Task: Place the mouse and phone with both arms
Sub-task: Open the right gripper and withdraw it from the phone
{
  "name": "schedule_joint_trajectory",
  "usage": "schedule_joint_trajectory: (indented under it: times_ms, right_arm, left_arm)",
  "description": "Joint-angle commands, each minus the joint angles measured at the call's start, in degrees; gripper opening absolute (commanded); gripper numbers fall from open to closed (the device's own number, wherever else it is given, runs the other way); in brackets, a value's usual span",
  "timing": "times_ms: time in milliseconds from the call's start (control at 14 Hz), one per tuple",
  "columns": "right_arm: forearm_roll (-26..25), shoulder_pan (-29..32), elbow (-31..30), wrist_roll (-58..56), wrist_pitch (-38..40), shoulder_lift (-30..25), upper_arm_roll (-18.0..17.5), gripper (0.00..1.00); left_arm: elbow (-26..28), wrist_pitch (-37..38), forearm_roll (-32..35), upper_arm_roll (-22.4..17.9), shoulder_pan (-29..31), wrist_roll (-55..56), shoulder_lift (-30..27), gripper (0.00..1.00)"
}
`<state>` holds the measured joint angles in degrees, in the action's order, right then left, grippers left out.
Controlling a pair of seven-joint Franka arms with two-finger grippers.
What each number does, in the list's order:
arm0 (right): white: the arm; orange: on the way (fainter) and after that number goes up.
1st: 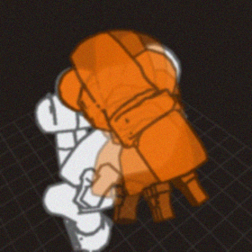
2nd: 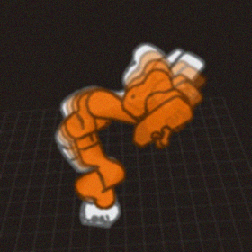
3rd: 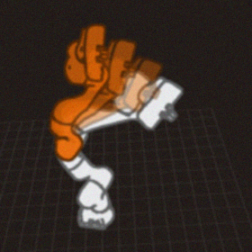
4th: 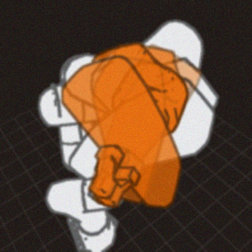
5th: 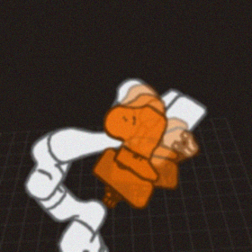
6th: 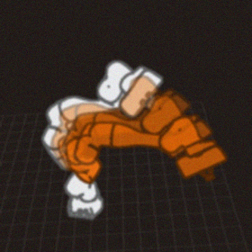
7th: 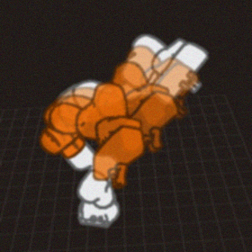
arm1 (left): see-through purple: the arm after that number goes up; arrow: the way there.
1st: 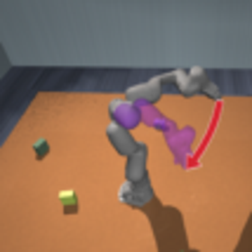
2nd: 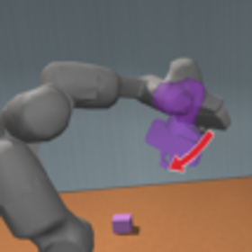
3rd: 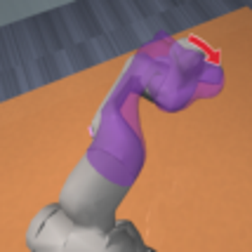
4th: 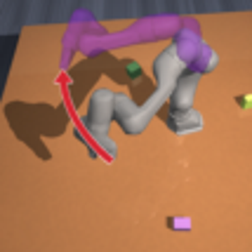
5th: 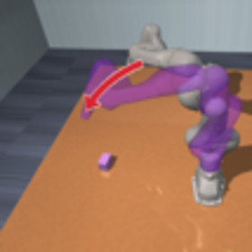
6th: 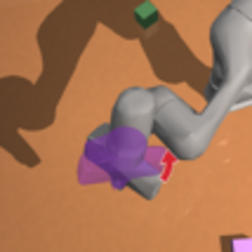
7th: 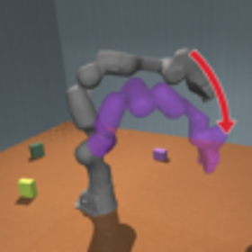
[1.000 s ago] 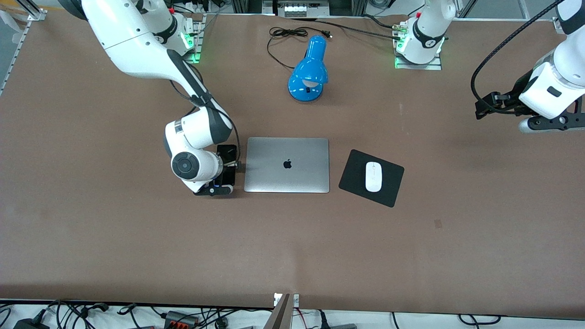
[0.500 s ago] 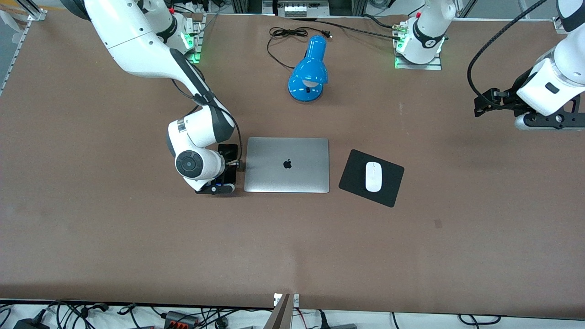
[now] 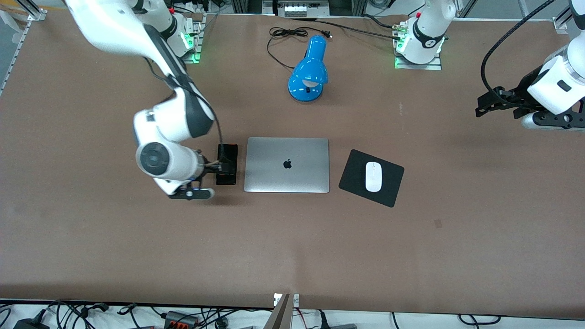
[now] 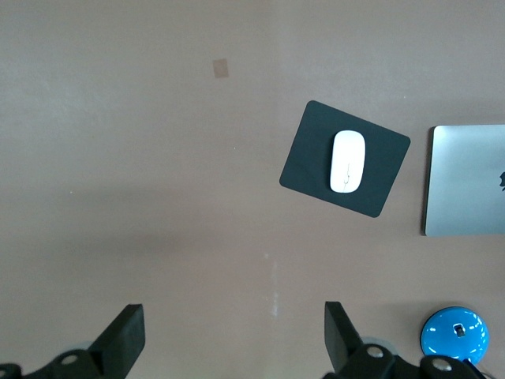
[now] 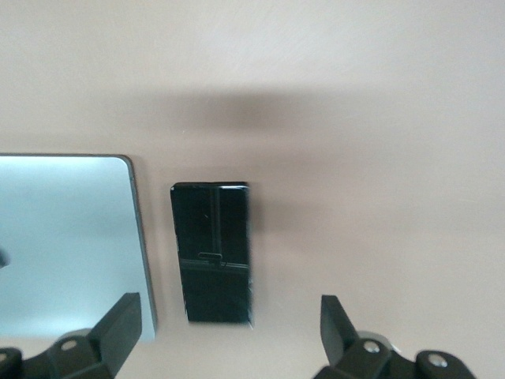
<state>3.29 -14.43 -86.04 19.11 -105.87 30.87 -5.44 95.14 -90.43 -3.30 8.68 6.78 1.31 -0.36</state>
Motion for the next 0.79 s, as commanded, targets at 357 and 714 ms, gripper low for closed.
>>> schedule_joint_trajectory:
  times_ms: [357,714]
  right_arm:
    - [-0.4,11.7,13.2,-3.9,15.2,-5.6,-0.5,1.00]
    - [-1.4,17.2,12.4,-14.2,14.5,-12.1,1.6,1.00]
  left_arm:
    - [-0.7,0.0,-0.8,0.5,0.4,-1.8,0.7,1.00]
    - [-0.7,0.3,-0.6,0.8,-0.1,-2.2,0.7,1.00]
